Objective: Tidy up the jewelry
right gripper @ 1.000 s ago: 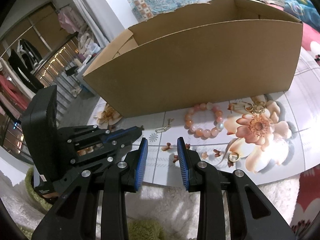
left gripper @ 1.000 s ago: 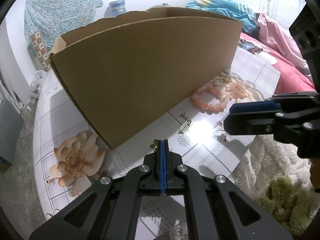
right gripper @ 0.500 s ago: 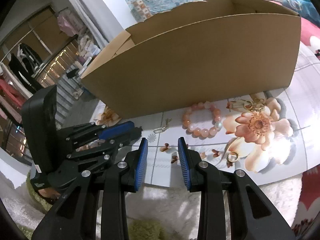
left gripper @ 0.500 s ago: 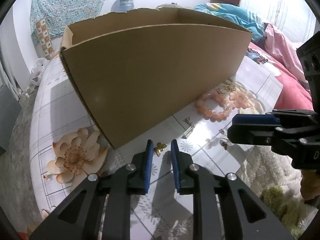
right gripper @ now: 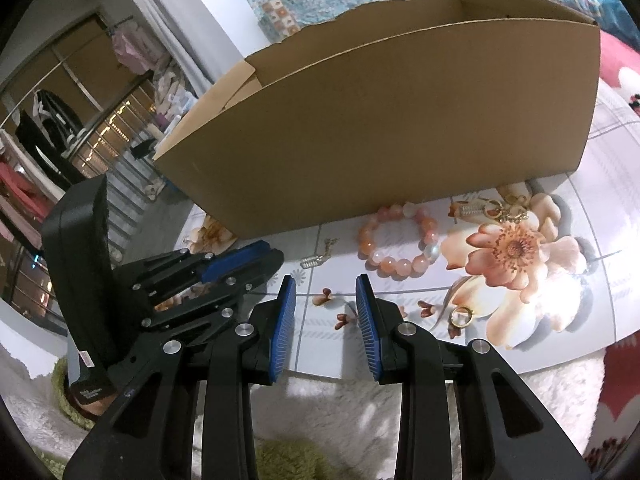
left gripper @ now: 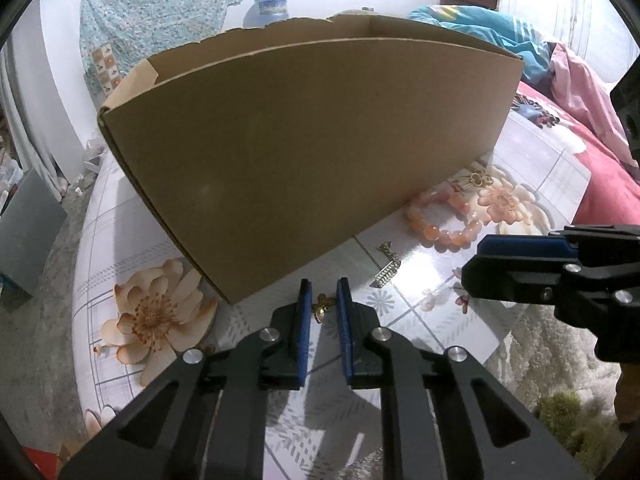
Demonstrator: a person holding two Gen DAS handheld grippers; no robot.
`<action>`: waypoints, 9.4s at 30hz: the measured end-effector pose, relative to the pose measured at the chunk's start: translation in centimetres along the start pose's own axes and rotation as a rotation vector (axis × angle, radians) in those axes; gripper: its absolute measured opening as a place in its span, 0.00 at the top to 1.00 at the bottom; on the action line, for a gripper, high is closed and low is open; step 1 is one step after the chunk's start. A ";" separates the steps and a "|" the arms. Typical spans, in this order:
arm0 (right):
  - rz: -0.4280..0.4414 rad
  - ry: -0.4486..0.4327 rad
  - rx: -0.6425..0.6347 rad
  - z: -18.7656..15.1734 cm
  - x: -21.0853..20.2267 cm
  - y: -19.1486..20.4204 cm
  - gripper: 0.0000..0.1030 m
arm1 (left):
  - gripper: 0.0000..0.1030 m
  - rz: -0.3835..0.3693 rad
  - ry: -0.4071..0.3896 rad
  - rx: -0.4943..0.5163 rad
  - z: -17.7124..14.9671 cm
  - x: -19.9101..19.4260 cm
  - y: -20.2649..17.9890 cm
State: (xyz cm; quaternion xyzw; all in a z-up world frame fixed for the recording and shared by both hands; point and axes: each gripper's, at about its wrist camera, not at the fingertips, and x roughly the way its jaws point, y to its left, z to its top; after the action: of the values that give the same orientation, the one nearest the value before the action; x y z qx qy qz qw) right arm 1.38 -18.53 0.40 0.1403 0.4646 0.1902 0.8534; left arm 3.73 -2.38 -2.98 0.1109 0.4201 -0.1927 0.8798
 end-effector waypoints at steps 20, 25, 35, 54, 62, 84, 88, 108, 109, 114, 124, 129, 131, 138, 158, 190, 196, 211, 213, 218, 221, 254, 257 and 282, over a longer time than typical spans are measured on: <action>-0.035 -0.006 -0.170 1.1 2.5 2.2 0.71 | 0.89 -0.045 -0.076 -0.039 -0.3 -2.3 1.9; -0.051 0.000 -0.179 1.7 3.5 2.3 0.71 | 0.88 -0.054 -0.108 -0.022 -0.4 -3.2 1.8; -0.134 0.031 -0.177 2.3 5.1 2.8 0.87 | 0.88 -0.065 -0.112 -0.030 -0.6 -3.3 2.0; 0.063 0.004 0.026 3.9 0.7 -0.2 1.00 | 0.88 -0.058 -0.162 -0.042 -0.9 -4.9 2.4; 0.202 -0.090 0.057 5.9 -4.0 0.0 1.00 | 0.88 -0.113 -0.250 -0.033 0.8 -8.3 2.2; 0.160 0.058 0.026 19.8 0.1 -5.6 1.00 | 0.89 -0.309 0.044 -0.118 17.9 1.8 5.3; 0.134 0.169 0.040 22.2 3.5 -6.4 1.00 | 0.89 -0.316 0.189 -0.159 20.4 6.7 5.9; 0.015 0.274 0.059 26.0 6.8 -7.7 0.85 | 0.84 -0.291 0.407 -0.311 21.9 13.4 8.1; 0.014 0.263 0.058 26.1 6.5 -7.6 0.85 | 0.84 -0.293 0.399 -0.311 22.0 13.4 8.1; 0.005 0.168 0.036 26.3 2.5 -7.1 0.79 | 0.83 -0.319 0.342 -0.322 22.3 11.2 8.3; 0.032 -0.081 0.005 22.2 -9.2 -6.1 0.66 | 0.48 -0.377 0.048 -0.228 20.7 -1.0 7.7; 0.049 -0.155 0.006 17.1 -13.3 -6.2 0.56 | 0.26 -0.379 -0.120 -0.095 16.9 -7.4 5.7; 0.047 -0.175 0.016 14.5 -14.3 -6.6 0.49 | 0.21 -0.387 -0.169 -0.029 14.7 -9.4 4.5; -0.023 -0.120 0.115 6.3 -11.7 -8.3 0.52 | 0.09 -0.354 -0.130 0.054 6.2 -10.1 0.8; -0.173 0.082 -0.077 5.2 3.9 -3.3 0.78 | 0.09 -0.218 0.073 0.057 -3.6 -4.3 -2.6; -0.044 -0.095 0.109 3.8 -0.7 -4.1 0.82 | 0.09 -0.237 0.015 0.117 -3.5 -5.6 -3.0; -0.293 -0.146 0.208 1.2 -4.5 -8.4 0.81 | 0.09 -0.248 0.007 0.182 -1.3 -4.3 -4.8; -0.443 -0.143 0.093 2.1 -4.2 -12.1 0.34 | 0.09 -0.190 0.088 0.221 3.6 2.0 -9.8; -0.448 -0.133 0.068 2.4 -3.6 -12.7 0.33 | 0.08 -0.176 0.106 0.222 3.6 2.4 -10.0; -0.522 -0.107 -0.064 2.9 -2.2 -11.7 0.23 | 0.05 -0.172 0.130 0.189 4.2 3.1 -9.9; -0.553 -0.082 -0.102 2.9 -1.4 -11.5 0.18 | 0.05 -0.174 0.135 0.189 4.3 3.3 -9.9; -0.558 0.008 -0.089 4.2 0.1 -12.4 0.08 | 0.04 -0.180 0.155 0.209 4.3 3.3 -10.0; -0.551 0.007 -0.087 4.1 0.1 -12.4 0.08 | 0.04 -0.181 0.155 0.209 4.3 3.3 -10.0; -0.361 -0.181 0.015 4.2 -4.6 -11.8 0.08 | 0.04 -0.182 0.158 0.209 4.3 3.3 -10.0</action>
State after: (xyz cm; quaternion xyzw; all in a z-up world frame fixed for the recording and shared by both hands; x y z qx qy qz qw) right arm 4.93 -31.34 1.16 0.0775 0.4048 0.0171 0.9109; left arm 4.28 -13.76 -3.17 0.1781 0.4739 -0.3049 0.8067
